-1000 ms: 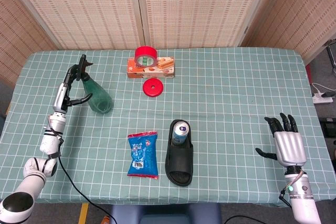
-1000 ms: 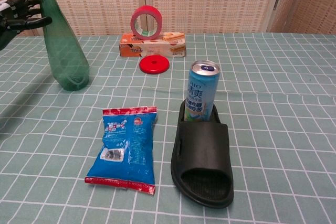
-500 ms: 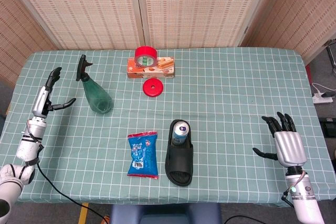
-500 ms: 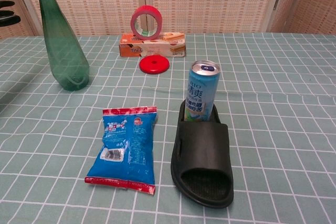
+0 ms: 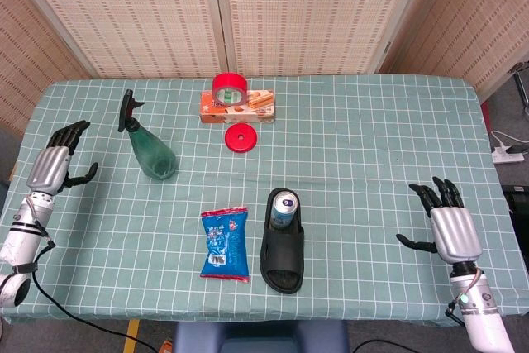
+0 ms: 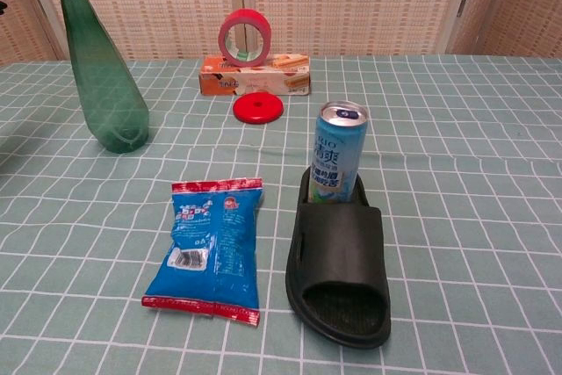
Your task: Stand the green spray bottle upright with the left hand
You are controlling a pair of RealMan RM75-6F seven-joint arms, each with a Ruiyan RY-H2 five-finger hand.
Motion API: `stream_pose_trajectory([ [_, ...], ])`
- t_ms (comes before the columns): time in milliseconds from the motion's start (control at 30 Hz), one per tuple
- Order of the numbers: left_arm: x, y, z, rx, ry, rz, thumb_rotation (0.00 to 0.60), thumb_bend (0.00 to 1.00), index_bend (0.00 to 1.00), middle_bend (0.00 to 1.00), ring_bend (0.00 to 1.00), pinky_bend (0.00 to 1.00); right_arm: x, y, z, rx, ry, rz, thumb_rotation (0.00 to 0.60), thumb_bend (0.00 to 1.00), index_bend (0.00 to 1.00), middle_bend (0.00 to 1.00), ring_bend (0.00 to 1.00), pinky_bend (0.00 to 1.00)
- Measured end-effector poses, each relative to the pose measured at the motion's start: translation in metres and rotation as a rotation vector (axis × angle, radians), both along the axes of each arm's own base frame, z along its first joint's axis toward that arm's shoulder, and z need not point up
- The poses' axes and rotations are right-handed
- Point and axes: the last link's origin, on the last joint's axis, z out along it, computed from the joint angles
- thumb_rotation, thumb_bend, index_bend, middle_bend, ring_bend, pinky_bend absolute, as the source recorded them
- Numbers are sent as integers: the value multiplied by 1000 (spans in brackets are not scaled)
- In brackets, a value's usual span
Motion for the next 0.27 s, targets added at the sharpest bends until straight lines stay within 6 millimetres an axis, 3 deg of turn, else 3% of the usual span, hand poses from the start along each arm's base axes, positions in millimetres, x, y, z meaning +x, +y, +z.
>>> stream_pose_trajectory([
  [267,30,-41,-6,18,449,28,600,373,21,14,0,1,-1,1,2,3,-4,-3,600,29,178,201,0,53],
])
